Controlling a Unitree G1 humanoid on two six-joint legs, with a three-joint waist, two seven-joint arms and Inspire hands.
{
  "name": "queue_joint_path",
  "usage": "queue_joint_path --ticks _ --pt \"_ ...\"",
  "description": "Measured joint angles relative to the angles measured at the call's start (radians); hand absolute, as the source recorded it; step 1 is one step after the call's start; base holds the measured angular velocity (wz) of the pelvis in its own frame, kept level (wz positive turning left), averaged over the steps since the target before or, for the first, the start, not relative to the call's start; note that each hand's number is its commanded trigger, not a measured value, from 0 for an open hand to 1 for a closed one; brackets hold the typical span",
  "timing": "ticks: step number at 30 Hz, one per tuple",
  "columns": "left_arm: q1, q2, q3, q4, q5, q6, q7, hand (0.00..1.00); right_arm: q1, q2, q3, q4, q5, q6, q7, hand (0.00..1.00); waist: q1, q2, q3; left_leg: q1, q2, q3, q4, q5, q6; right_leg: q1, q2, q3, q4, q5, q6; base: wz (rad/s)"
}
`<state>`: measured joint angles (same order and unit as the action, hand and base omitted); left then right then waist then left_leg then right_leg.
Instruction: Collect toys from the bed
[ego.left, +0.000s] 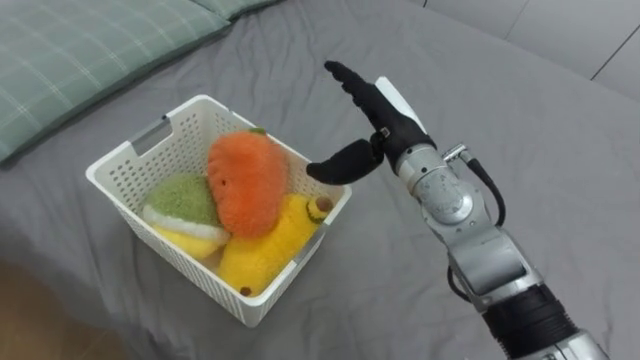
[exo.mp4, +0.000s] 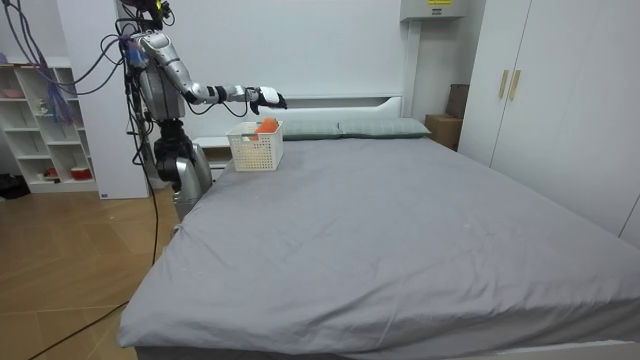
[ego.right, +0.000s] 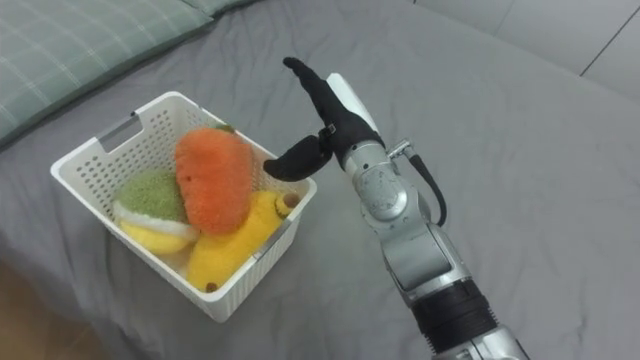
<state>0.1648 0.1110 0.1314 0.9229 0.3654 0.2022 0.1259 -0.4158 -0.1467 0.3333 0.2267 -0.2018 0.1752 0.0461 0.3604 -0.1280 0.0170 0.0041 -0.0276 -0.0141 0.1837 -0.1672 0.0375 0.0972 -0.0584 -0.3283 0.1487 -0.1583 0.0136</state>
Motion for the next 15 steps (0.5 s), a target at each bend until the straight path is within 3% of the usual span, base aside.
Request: queue_joint_path --ticks 15 --pt "0.000 0.002 -0.017 -0.040 0.000 -0.006 0.000 0.00 0.000 -0.013 0.000 0.005 0.016 -0.001 -0.012 0.00 -0.004 -0.005 -0.0004 0.006 0.000 0.002 -0.001 0.000 0.000 0.005 0.000 -0.003 0.000 0.000 0.000 0.00"
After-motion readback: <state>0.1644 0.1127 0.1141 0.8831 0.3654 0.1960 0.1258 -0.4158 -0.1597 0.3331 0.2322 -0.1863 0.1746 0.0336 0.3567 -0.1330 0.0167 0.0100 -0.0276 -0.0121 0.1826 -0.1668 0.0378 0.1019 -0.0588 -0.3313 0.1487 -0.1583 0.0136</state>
